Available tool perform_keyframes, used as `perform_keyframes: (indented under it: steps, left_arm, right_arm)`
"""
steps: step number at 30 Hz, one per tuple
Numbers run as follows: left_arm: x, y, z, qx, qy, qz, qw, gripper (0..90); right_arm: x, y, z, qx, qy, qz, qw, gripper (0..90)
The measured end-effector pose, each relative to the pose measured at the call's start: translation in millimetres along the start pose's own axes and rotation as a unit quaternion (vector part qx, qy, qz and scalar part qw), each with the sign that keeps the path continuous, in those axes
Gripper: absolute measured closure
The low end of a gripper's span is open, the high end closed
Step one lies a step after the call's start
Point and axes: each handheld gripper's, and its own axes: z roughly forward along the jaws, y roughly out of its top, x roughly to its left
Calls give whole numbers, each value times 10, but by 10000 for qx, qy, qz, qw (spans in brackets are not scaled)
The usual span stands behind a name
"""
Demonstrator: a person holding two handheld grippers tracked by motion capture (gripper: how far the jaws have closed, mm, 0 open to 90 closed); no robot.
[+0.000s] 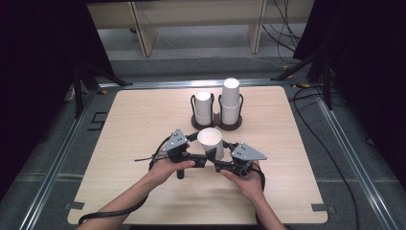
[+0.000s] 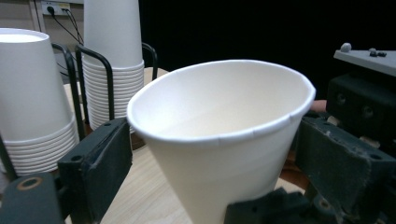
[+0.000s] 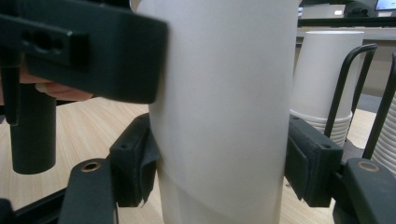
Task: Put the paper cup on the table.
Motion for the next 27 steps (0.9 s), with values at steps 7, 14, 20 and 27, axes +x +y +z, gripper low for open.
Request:
perform_keyframes:
  steps: [7,14,20,27]
  left_arm:
    - [-10,19,85,-113,-6,-78,9999,119]
    - [-5,10,81,-11,28,-49,10000,139]
    - [-33,-12,77,-44,101,114,9999,165]
    - [-72,-8,63,-137,160,392,9990,202]
  right_arm:
    - [5,-5,10,-6,39,7,10000,338]
    - [9,-13,15,50,30,62,10000,334]
    - [8,-22,19,74,-6,-11,10000,321]
    - [-18,6,28,60,62,-226,9997,297]
